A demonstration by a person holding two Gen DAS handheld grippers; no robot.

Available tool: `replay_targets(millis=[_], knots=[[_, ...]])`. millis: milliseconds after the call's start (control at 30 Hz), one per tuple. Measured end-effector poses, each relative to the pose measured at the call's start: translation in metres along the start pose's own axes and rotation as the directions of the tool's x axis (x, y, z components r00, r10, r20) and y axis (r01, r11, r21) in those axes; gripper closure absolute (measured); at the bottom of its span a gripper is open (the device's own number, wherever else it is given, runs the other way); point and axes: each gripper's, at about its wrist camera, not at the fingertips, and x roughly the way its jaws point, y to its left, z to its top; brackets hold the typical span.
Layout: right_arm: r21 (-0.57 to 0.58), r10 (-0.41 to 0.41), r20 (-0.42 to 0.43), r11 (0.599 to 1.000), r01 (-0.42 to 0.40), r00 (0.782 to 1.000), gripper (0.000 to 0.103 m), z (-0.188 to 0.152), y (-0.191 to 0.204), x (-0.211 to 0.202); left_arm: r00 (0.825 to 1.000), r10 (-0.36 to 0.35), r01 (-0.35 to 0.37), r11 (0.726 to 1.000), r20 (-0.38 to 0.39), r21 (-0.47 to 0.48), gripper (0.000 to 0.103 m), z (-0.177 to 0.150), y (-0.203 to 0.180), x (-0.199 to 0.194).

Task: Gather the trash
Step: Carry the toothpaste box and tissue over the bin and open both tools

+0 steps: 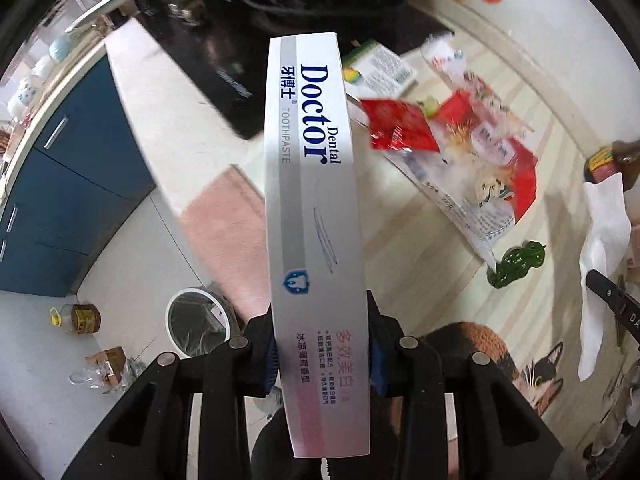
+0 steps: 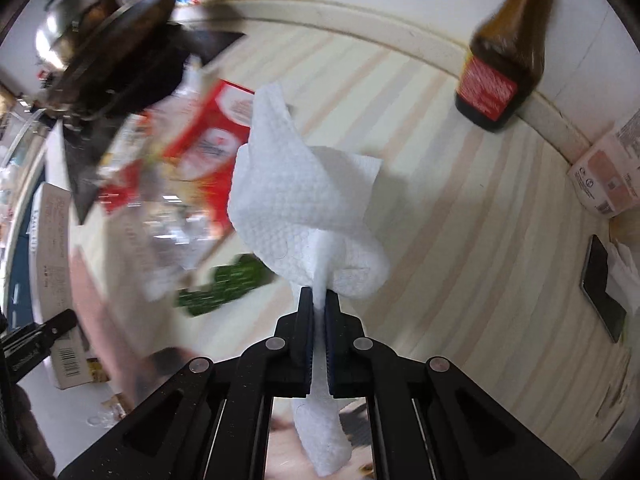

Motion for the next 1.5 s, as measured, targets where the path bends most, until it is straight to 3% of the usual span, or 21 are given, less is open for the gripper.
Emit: replay_targets(millis=[100, 333, 500, 633, 833, 967, 1067, 1200, 1300, 1333, 1500], knots=[[-0.025, 0.044, 0.029, 0.999, -0.043, 0.999, 0.098, -0.003, 0.022, -0.025, 0.999, -0.02, 0.021, 0.999, 0.036, -0.025, 0.072, -0.01, 0.025, -0.019], [-0.116, 0.191, 0.048, 0.976, -0.184, 0.98, 0.098, -0.029, 0.132, -0.068, 0.993, -0.061, 0.073, 0.989, 0.098, -0.125, 0.072, -0.048, 0.118, -0.049], [-0.205, 0.283, -0.028, 0.937, -0.282, 0.959, 0.098, -0.068, 0.227, -0.061, 0.992, -0.064, 0.088, 0.967, 0.108, -0.239, 0.072, -0.086, 0.197, -0.054], [-0.271, 0.296, -0.105, 0.91, -0.314, 0.949, 0.098, -0.109, 0.302, -0.032, 0.996, -0.05, 0.072, 0.94, 0.073, -0.334, 0.072, -0.122, 0.265, -0.033], [-0.315, 0.29, -0.238, 0.88, -0.356, 0.927, 0.098, -0.174, 0.39, 0.061, 0.998, -0.039, 0.011, 0.883, -0.049, -0.47, 0.072, -0.174, 0.354, 0.047], [-0.308, 0.27, -0.331, 0.875, -0.374, 0.904, 0.098, -0.213, 0.431, 0.154, 0.982, -0.123, 0.019, 0.82, -0.144, -0.572, 0.072, -0.208, 0.399, 0.127], [-0.289, 0.252, -0.392, 0.879, -0.379, 0.885, 0.099, -0.241, 0.447, 0.24, 0.957, -0.207, 0.032, 0.769, -0.202, -0.639, 0.072, -0.232, 0.422, 0.212], [-0.221, 0.24, -0.507, 0.892, -0.395, 0.828, 0.099, -0.277, 0.45, 0.371, 0.91, -0.328, 0.063, 0.715, -0.254, -0.697, 0.072, -0.254, 0.438, 0.329], [-0.193, 0.206, -0.587, 0.904, -0.382, 0.783, 0.098, -0.306, 0.447, 0.462, 0.874, -0.394, 0.082, 0.697, -0.284, -0.712, 0.072, -0.264, 0.445, 0.398], [-0.198, 0.194, -0.602, 0.904, -0.38, 0.775, 0.099, -0.316, 0.449, 0.484, 0.858, -0.422, 0.092, 0.688, -0.294, -0.72, 0.072, -0.267, 0.446, 0.424], [-0.233, 0.142, -0.66, 0.895, -0.381, 0.737, 0.098, -0.341, 0.457, 0.564, 0.81, -0.488, 0.105, 0.667, -0.326, -0.738, 0.071, -0.279, 0.454, 0.499]])
